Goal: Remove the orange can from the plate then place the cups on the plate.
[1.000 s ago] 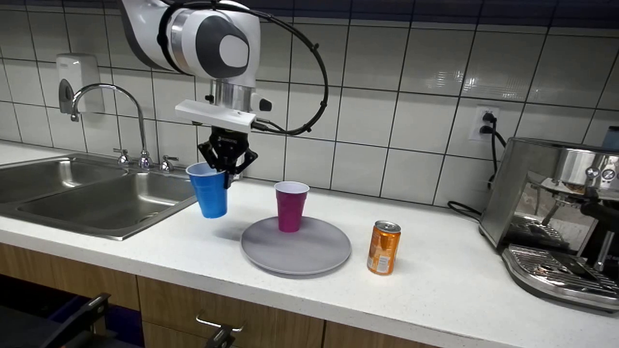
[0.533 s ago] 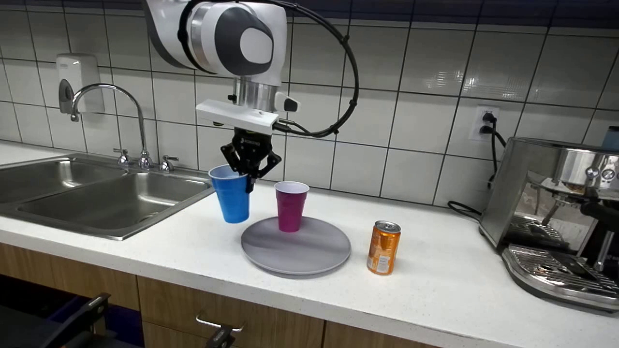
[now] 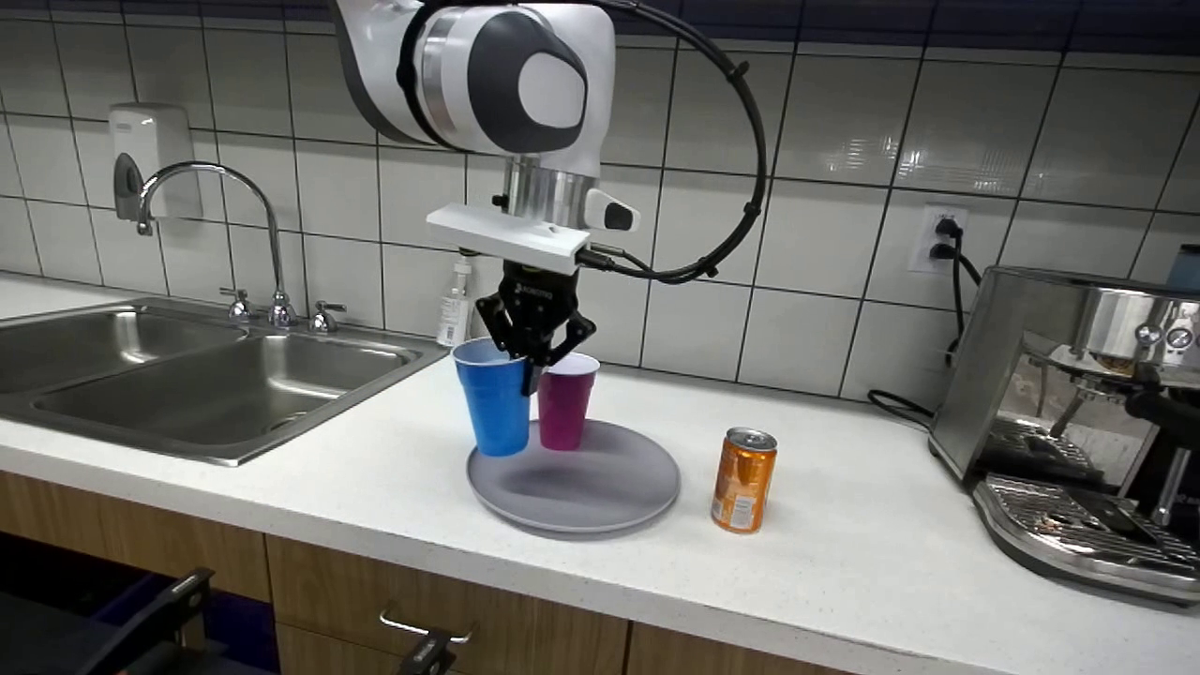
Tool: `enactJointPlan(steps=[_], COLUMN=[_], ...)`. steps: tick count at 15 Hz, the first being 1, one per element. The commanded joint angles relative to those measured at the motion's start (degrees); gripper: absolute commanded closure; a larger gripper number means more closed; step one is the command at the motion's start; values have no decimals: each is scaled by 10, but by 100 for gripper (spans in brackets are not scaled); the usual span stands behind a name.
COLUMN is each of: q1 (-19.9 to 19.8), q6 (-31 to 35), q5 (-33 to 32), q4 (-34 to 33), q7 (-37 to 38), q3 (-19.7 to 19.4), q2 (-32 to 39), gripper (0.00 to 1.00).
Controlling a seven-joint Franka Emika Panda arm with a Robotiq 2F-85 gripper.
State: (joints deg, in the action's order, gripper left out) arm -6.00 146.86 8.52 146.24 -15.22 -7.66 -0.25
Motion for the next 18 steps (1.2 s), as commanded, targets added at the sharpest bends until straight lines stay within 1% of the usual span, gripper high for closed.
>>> enactJointPlan(steps=[1, 7, 11, 18], q1=[-18, -29, -28, -29], q6=[-22, -23, -45, -53], q5=[-26, -45, -22, -20], q4=[-9, -19, -31, -52], q7=[39, 76, 64, 66], q3=[-12, -23, -20, -17], q2=[-3, 18, 42, 74], gripper=[99, 99, 99, 99])
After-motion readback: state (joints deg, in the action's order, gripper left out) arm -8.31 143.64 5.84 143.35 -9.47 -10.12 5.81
